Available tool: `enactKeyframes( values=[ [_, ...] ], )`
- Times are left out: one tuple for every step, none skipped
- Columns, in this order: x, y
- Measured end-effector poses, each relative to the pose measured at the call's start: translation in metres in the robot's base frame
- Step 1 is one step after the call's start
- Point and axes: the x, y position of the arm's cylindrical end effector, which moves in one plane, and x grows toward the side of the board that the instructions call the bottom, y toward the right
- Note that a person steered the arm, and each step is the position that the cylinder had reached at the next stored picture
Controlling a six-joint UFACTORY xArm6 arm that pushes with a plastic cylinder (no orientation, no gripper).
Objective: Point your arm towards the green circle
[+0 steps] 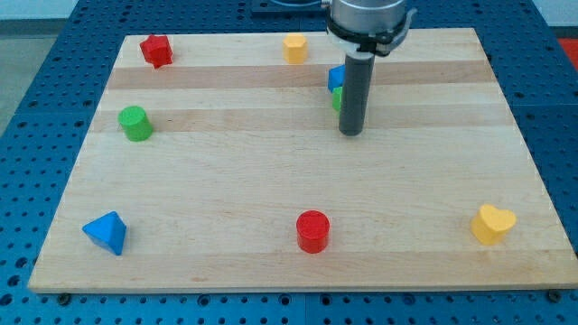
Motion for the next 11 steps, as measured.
enactKeyframes(
  values=[
    [0.015,-0.024],
    [0.014,-0.063],
    [0.005,-0.097],
    [0.01,-0.121],
    [0.027,-0.157],
    [0.038,-0.208],
    [0.041,-0.263],
    [0.041,-0.308],
    [0.031,-0.332],
    [-0.001,-0.335],
    [-0.017,-0.334]
  ],
)
